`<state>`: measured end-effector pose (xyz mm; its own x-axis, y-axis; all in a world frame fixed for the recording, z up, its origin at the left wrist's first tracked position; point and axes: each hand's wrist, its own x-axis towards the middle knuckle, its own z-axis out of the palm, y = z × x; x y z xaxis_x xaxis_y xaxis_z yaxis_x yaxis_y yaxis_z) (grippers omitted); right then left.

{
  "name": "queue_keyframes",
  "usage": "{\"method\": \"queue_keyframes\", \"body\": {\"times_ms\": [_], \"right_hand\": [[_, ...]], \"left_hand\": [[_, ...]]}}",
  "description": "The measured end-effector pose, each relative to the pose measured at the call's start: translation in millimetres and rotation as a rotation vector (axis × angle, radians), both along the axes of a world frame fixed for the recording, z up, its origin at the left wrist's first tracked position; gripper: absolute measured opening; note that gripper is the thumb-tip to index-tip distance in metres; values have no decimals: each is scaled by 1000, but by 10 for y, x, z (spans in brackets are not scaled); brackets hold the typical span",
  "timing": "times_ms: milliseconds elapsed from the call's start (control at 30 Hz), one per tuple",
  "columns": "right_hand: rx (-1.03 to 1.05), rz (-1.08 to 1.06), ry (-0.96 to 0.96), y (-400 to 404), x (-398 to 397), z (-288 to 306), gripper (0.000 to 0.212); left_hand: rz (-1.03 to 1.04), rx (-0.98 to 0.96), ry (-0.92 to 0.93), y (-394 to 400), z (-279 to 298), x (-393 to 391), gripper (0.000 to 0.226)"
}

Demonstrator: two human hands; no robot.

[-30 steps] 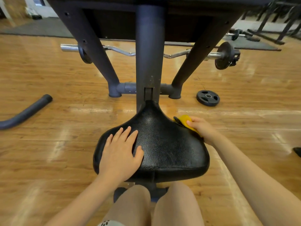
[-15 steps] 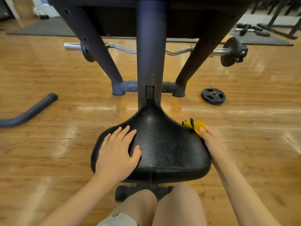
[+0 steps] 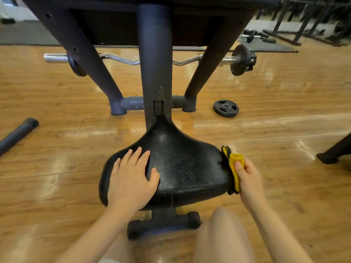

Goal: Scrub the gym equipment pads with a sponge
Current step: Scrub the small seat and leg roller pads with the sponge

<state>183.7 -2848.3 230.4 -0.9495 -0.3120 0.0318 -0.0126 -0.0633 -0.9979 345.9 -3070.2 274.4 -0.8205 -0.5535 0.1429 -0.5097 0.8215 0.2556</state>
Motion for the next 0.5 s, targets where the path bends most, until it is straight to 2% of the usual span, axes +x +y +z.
{"method": "queue_keyframes", "body": {"times_ms": [100, 233, 500], "right_hand": [[81, 26, 14, -153, -157, 152, 20], [169, 86, 39, -356, -176, 209, 19], [100, -314, 31, -386, 236, 55, 13]], "left_hand": [[-21, 32, -36, -6, 23, 13, 60], [-43, 60, -40, -35, 56, 38, 57], [-79, 95, 0, -64, 17, 69, 58]]}}
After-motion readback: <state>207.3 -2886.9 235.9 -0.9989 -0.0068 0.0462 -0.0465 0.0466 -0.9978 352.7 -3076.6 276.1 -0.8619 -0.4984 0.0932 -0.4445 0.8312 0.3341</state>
